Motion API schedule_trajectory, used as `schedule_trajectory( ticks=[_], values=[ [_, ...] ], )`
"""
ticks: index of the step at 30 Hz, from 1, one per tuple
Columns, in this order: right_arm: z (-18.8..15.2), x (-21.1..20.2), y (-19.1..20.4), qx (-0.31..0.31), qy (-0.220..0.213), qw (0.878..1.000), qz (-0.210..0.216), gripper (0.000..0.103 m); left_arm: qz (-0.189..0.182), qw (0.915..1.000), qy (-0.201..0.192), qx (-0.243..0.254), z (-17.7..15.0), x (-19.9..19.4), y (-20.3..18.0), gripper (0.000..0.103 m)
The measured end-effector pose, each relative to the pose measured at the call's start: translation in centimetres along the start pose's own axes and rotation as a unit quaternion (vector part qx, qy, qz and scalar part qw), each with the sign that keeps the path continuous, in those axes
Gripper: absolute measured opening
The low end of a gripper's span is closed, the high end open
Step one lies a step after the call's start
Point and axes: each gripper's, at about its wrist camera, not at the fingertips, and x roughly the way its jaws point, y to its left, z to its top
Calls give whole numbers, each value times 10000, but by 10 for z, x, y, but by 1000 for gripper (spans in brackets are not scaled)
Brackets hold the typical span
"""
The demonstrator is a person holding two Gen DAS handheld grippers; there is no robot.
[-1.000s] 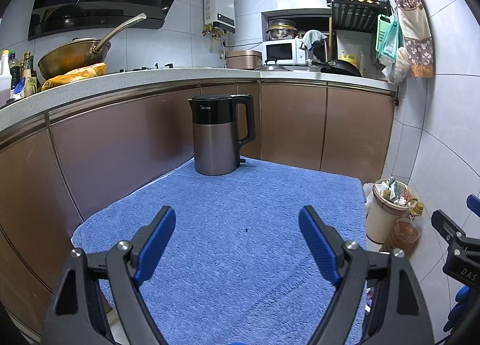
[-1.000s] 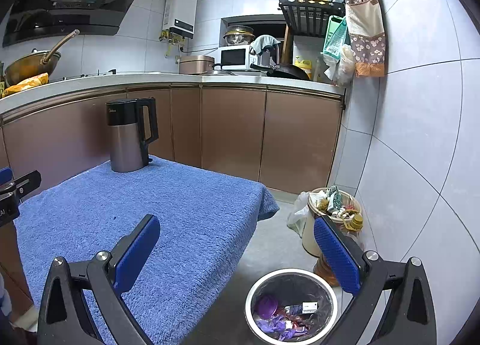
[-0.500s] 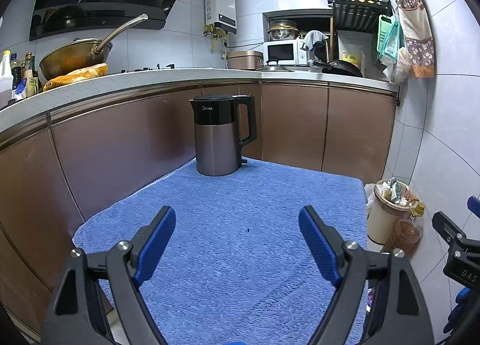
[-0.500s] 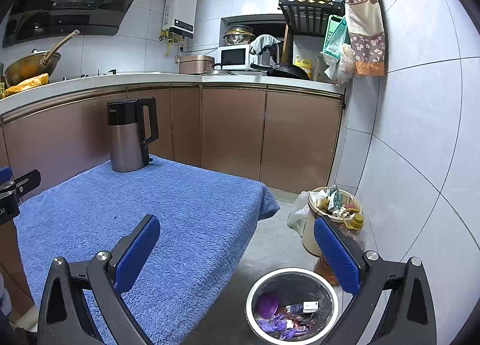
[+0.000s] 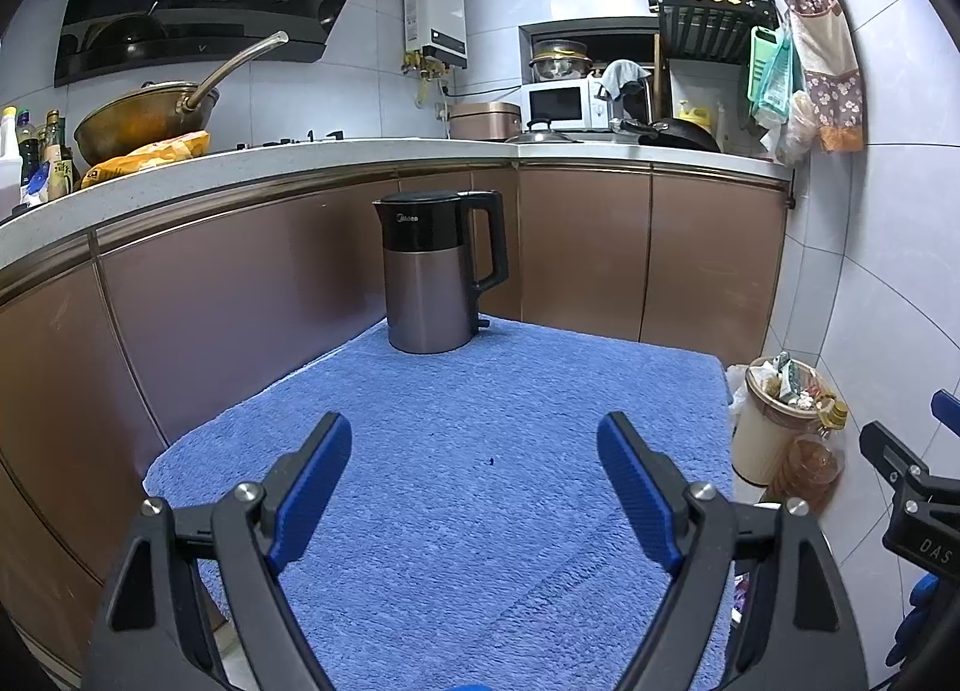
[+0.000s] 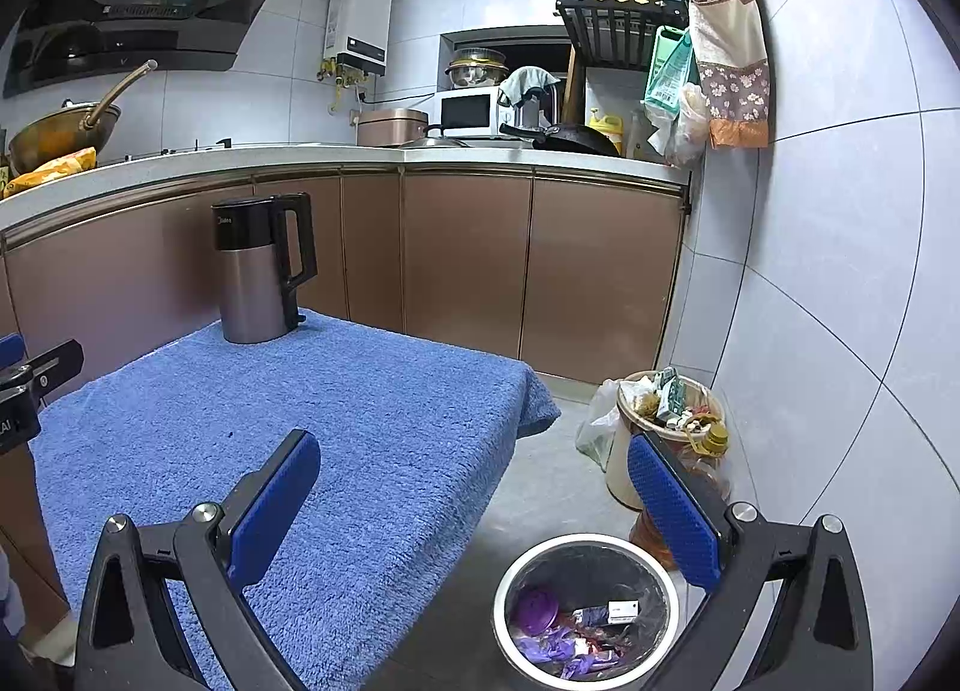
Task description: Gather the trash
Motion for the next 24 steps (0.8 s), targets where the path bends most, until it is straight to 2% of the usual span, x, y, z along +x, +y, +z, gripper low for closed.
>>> schedule_trajectory(
  ticks=[24],
  values=[
    [-3, -6, 1, 44, 3, 10000, -55, 103, -24, 10000, -27, 7, 3, -4, -2, 84]
  ],
)
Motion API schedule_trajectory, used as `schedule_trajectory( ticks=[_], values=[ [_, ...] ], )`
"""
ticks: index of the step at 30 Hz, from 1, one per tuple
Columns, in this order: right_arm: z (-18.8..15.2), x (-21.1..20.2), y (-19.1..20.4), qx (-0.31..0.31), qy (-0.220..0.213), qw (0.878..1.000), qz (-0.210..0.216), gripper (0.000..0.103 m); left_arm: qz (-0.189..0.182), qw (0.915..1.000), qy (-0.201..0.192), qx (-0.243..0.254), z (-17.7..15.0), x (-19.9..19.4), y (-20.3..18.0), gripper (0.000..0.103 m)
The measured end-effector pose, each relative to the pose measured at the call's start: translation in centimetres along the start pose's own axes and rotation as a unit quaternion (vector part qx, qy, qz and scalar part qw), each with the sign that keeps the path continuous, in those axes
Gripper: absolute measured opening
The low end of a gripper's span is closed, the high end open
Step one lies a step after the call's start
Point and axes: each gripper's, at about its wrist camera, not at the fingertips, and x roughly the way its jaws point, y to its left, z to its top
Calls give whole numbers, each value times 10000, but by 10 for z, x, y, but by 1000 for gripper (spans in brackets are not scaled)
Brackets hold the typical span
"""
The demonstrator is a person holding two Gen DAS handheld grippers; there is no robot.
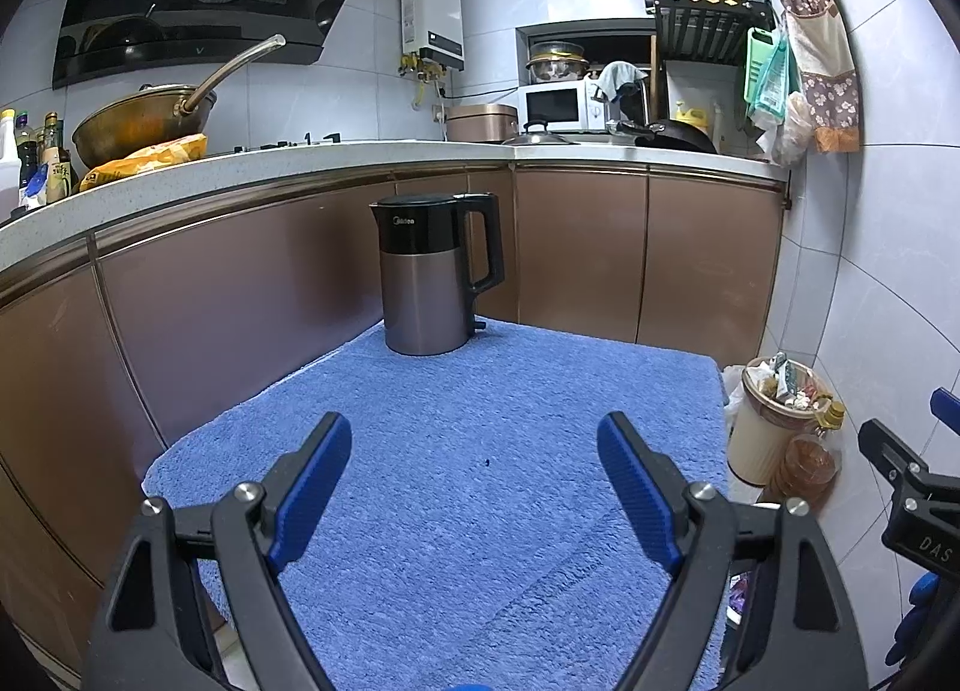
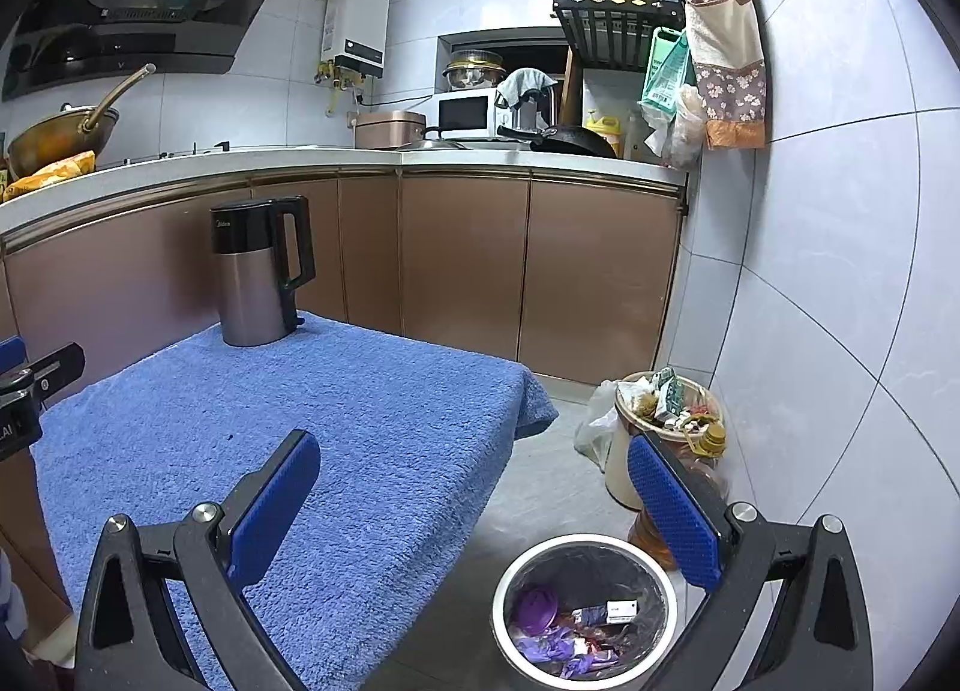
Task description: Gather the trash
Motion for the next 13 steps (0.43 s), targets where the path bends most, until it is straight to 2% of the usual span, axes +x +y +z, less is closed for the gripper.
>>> schedule_trajectory(
  ticks=[13],
  values=[
    [4, -6, 5, -9, -13, 10000, -67, 103, -22, 10000, 5, -74, -1, -1, 1, 84]
  ],
)
